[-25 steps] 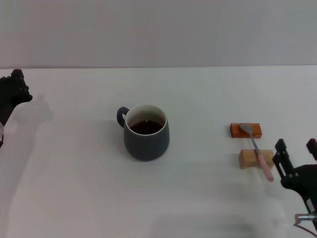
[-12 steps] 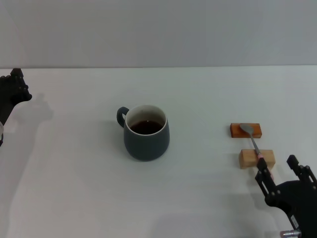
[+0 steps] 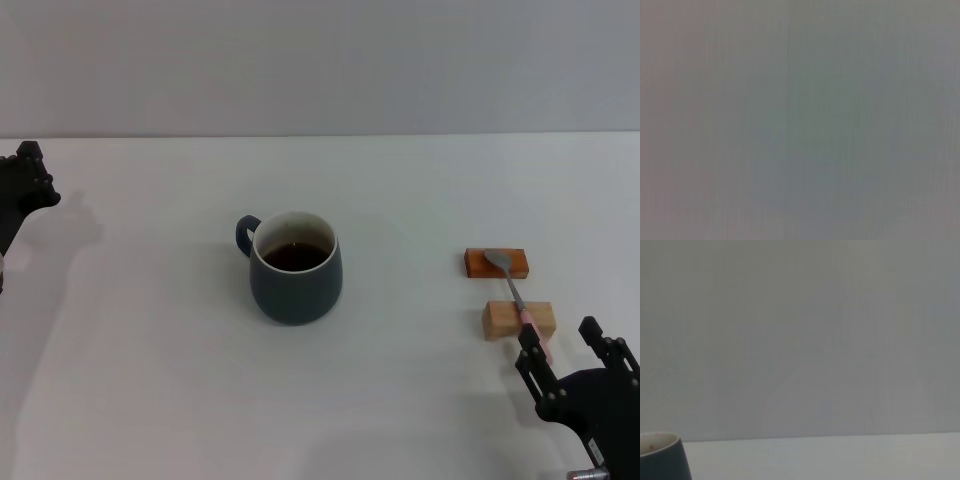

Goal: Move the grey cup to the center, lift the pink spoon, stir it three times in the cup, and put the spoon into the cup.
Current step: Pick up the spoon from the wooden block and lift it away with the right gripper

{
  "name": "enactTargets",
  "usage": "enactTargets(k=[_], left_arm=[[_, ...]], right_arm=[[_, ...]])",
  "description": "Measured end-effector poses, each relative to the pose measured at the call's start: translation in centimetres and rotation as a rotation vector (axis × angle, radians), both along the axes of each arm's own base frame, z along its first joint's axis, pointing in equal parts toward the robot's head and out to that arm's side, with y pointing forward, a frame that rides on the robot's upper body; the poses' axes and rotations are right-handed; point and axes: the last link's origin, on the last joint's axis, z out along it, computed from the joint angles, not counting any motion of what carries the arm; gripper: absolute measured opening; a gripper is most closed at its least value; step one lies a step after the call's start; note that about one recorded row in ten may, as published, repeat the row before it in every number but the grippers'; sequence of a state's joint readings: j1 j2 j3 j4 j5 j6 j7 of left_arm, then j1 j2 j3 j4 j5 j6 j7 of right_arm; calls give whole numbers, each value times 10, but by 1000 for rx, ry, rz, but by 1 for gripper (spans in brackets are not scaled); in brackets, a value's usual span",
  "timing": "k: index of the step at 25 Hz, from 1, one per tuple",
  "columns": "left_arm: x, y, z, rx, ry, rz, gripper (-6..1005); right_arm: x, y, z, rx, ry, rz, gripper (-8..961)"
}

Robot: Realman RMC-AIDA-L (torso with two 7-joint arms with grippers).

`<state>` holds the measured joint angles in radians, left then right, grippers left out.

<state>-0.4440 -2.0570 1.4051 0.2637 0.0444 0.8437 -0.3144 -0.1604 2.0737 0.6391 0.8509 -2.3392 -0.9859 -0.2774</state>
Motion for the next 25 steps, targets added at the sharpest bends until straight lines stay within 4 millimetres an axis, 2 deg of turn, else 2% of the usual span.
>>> enactTargets(k=[9,25], left_arm=[[-1,-1,0,1,-2,1,1],[0,-2,0,5,-6,-5,2]], right_arm=[[11,5,-2,-33,45,-15,670],[13,10,-9,-76,60,-4,669]])
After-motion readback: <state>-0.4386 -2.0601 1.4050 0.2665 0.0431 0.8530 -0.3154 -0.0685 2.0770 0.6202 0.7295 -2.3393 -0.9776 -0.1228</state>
